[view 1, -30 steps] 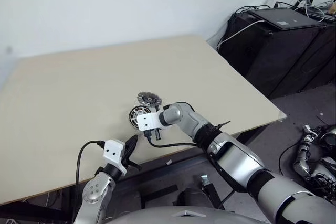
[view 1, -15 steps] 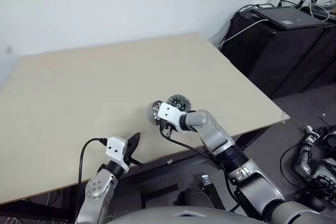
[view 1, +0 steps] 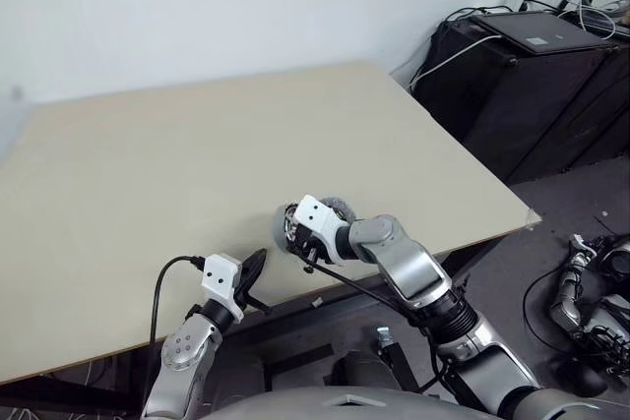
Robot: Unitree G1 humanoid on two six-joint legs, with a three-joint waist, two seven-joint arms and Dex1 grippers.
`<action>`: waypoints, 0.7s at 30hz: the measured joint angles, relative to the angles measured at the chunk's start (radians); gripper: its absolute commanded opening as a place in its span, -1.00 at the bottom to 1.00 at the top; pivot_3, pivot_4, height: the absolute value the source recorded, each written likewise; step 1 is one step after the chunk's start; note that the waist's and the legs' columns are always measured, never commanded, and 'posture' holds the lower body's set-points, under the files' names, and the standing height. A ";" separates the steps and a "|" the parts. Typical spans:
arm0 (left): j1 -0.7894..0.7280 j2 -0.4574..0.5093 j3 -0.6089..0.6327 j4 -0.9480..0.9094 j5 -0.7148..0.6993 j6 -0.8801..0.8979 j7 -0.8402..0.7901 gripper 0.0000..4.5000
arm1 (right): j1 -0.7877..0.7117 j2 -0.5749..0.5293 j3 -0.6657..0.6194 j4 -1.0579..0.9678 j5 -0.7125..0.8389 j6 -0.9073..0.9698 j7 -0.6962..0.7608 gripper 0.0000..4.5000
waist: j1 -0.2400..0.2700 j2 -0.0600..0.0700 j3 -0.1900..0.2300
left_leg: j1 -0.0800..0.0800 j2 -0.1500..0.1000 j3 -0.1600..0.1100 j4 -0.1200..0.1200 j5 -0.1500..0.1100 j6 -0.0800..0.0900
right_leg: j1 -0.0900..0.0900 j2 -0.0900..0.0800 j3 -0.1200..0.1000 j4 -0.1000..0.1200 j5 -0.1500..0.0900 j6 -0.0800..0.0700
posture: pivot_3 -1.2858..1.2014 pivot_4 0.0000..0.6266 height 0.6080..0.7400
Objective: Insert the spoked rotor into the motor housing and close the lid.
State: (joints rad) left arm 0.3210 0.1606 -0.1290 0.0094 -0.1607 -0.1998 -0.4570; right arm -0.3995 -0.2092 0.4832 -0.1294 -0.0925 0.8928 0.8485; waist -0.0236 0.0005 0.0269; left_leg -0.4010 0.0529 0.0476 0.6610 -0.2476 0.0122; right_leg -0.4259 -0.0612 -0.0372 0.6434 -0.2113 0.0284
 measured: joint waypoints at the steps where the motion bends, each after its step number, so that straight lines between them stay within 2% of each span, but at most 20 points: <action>1: 0.002 0.000 0.000 0.000 0.000 0.001 -0.001 -1.00 | -0.009 0.001 0.008 0.003 0.005 0.005 -0.005 -0.95 | -0.001 0.000 0.000 | 0.000 0.000 0.000 0.000 0.000 0.000 | 0.000 0.000 0.000 0.000 0.000 0.000 | 0.03 -1.00 1.00; 7: 0.009 -0.002 0.000 0.000 0.000 0.003 -0.001 -1.00 | -0.071 0.081 0.010 0.150 0.021 -0.021 -0.087 -0.95 | -0.004 0.000 0.000 | 0.000 0.000 0.000 0.000 0.000 0.000 | 0.000 0.000 0.000 0.000 0.000 0.000 | 0.03 -1.00 1.00; 14: 0.011 -0.004 0.000 0.000 0.000 0.014 -0.001 -1.00 | -0.152 0.199 0.009 0.419 0.021 -0.117 -0.201 -0.95 | -0.001 -0.001 0.000 | 0.000 0.000 0.000 0.000 0.000 0.000 | 0.001 0.000 0.000 0.000 0.000 0.000 | 0.03 -1.00 1.00; 19: 0.016 -0.005 0.001 0.000 0.000 0.016 0.001 -1.00 | -0.169 0.252 -0.008 0.500 0.027 -0.153 -0.245 -0.95 | -0.004 -0.001 0.000 | 0.000 0.000 0.000 0.000 0.000 0.000 | 0.001 0.000 0.000 0.001 0.000 0.000 | 0.03 -1.00 1.00; 21: 0.018 -0.005 0.001 0.000 0.000 0.016 0.001 -1.00 | -0.173 0.268 -0.028 0.518 0.038 -0.158 -0.261 -0.63 | -0.006 -0.001 0.000 | 0.001 0.000 0.000 0.000 0.000 0.000 | 0.001 0.000 0.000 0.001 0.001 0.000 | 0.03 -1.00 1.00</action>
State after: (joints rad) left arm 0.3394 0.1551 -0.1283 0.0091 -0.1607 -0.1839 -0.4558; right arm -0.5725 0.0585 0.4554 0.3884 -0.0550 0.7352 0.5874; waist -0.0294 -0.0003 0.0268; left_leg -0.4004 0.0530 0.0474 0.6613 -0.2476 0.0122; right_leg -0.4253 -0.0613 -0.0372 0.6448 -0.2108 0.0284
